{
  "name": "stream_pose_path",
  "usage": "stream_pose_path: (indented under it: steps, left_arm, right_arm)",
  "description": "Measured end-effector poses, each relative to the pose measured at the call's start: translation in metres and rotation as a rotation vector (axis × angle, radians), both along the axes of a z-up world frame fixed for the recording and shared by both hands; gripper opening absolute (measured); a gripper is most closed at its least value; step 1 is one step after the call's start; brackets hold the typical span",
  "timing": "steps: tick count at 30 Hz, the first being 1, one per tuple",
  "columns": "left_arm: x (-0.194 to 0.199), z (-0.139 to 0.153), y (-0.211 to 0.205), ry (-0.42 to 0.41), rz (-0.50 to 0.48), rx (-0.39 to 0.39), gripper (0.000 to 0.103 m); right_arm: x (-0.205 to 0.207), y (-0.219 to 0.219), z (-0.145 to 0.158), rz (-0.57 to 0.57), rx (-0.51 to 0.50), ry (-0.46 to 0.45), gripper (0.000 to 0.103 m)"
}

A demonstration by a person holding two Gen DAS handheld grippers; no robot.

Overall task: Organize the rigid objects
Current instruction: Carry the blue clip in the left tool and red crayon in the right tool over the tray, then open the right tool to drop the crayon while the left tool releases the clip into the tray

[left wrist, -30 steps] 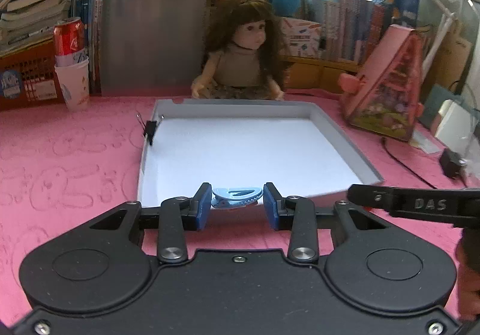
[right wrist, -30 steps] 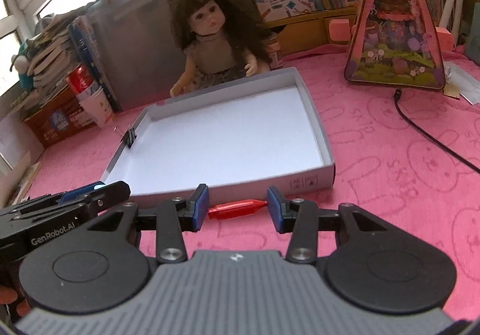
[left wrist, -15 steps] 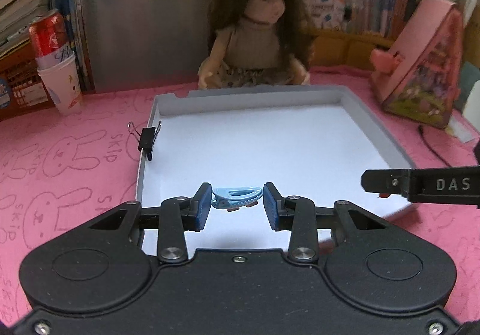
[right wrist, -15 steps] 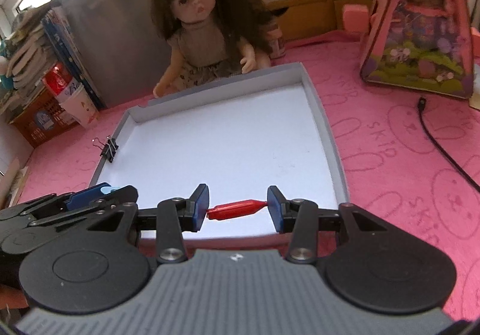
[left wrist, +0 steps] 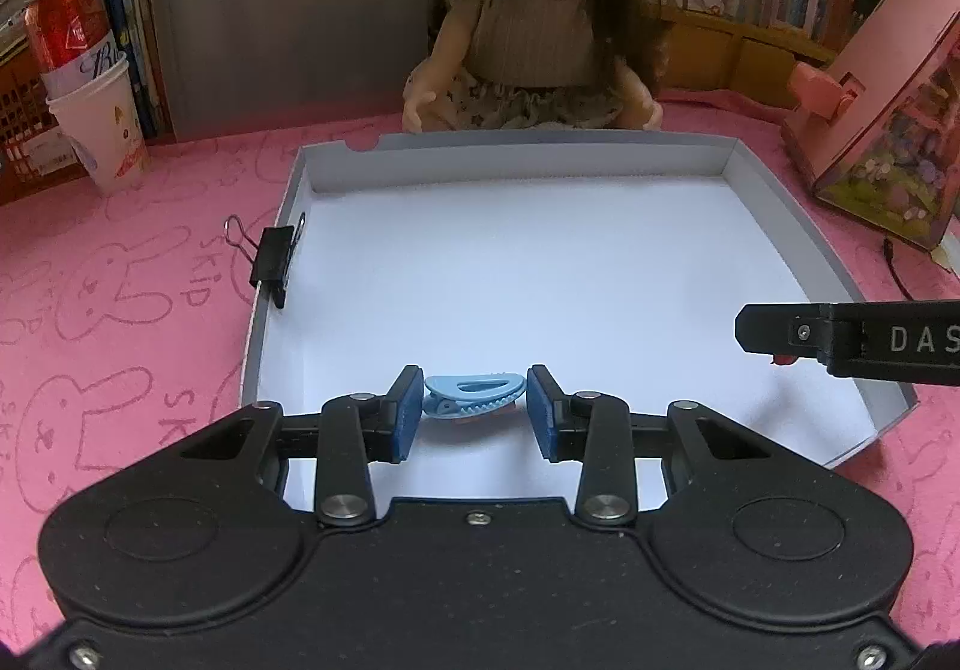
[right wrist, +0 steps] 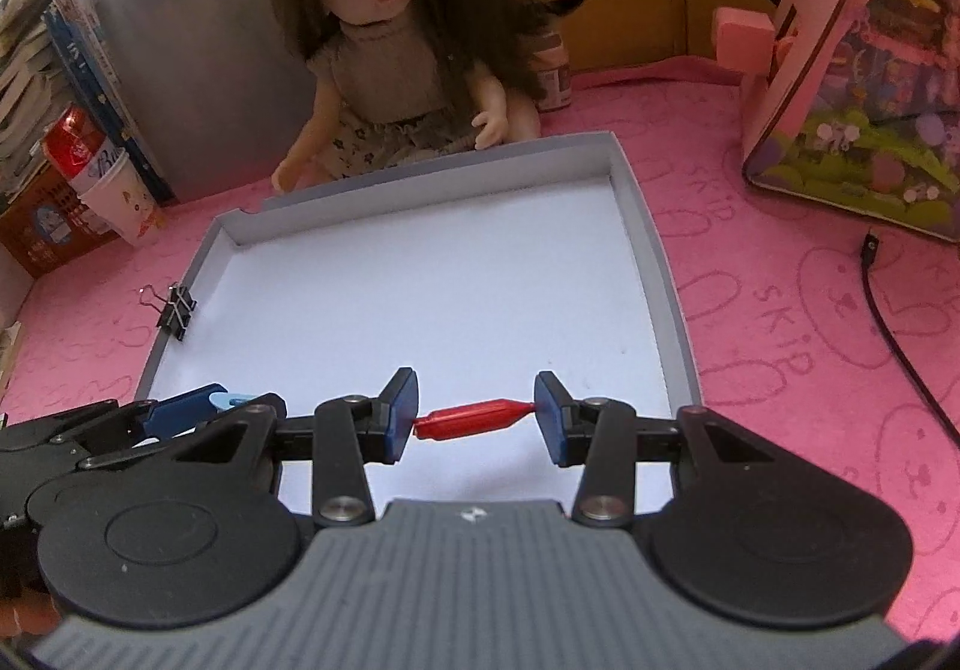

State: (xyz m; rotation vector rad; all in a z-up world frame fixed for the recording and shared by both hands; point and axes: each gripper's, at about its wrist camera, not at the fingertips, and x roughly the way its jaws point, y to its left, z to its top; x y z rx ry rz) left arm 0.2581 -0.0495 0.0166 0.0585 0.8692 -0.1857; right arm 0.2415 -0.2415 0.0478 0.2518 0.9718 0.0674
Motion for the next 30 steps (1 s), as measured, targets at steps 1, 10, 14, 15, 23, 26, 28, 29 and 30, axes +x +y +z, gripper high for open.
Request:
stream_pose_path:
  steps: [1, 10, 14, 15, 23, 26, 28, 29, 30]
  left_arm:
    - [0.0, -0.001, 0.0, 0.001, 0.0, 0.002, 0.035]
    - [-0.001, -0.004, -0.005, -0.017, -0.014, 0.035, 0.035]
    - [-0.002, -0.005, -0.007, -0.024, -0.015, 0.043, 0.035]
    - [-0.002, -0.004, -0.007, -0.025, -0.016, 0.045, 0.035]
    - [-0.003, -0.005, -0.006, -0.027, -0.016, 0.04, 0.036]
    - [-0.002, -0.005, -0.005, -0.024, -0.014, 0.034, 0.036]
    - [-0.002, -0.004, -0.005, -0.02, -0.011, 0.025, 0.036]
    - [-0.002, -0.004, -0.004, -0.017, -0.012, 0.021, 0.036]
    - [-0.003, -0.003, -0.004, -0.016, -0.014, 0.018, 0.036]
  right_arm:
    - [0.001, 0.0, -0.002, -0.001, 0.001, 0.005, 0.048]
    - [0.008, 0.0, -0.009, -0.007, 0.001, 0.033, 0.048]
    - [0.007, -0.001, -0.014, -0.01, -0.005, 0.041, 0.048]
    - [0.007, -0.002, -0.016, -0.011, -0.008, 0.042, 0.048]
    - [0.006, 0.0, -0.017, -0.006, -0.024, 0.032, 0.048]
    - [0.006, 0.0, -0.017, -0.004, -0.023, 0.031, 0.052]
    - [0.006, 0.001, -0.017, -0.006, -0.025, 0.033, 0.062]
    - [0.006, 0.001, -0.016, -0.003, -0.022, 0.033, 0.063]
    - [0.005, 0.001, -0.016, -0.001, -0.018, 0.032, 0.063]
